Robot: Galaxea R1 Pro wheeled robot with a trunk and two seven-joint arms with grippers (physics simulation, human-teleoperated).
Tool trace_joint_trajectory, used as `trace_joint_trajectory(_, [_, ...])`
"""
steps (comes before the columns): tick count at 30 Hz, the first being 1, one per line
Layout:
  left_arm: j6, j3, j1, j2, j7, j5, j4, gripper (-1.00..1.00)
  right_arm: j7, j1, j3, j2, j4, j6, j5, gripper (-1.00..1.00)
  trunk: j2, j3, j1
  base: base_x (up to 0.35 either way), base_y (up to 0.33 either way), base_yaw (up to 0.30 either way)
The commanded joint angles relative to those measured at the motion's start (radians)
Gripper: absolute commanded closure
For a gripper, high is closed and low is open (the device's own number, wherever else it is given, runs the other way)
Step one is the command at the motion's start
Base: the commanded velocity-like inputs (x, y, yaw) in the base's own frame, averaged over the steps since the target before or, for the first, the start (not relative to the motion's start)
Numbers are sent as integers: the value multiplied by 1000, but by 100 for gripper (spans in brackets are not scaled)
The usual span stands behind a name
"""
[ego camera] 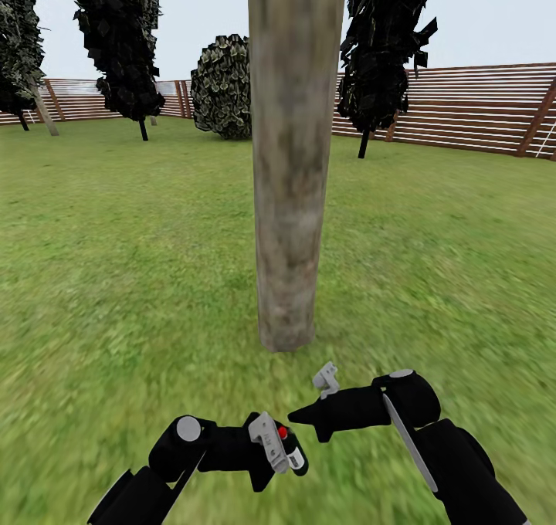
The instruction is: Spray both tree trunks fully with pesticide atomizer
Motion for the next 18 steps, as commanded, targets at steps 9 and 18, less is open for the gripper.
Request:
trace_joint_trajectory(9, [6,-1,-1,0,-5,-5,-2,100,0,0,1,0,-1,6,1,100,0,-1,0,0,0,0])
trace_joint_trajectory(18, [6,-1,-1,0,-5,-5,-2,100,-27,-1,3,18,0,6,1,100,0,-1,0,0,0,0])
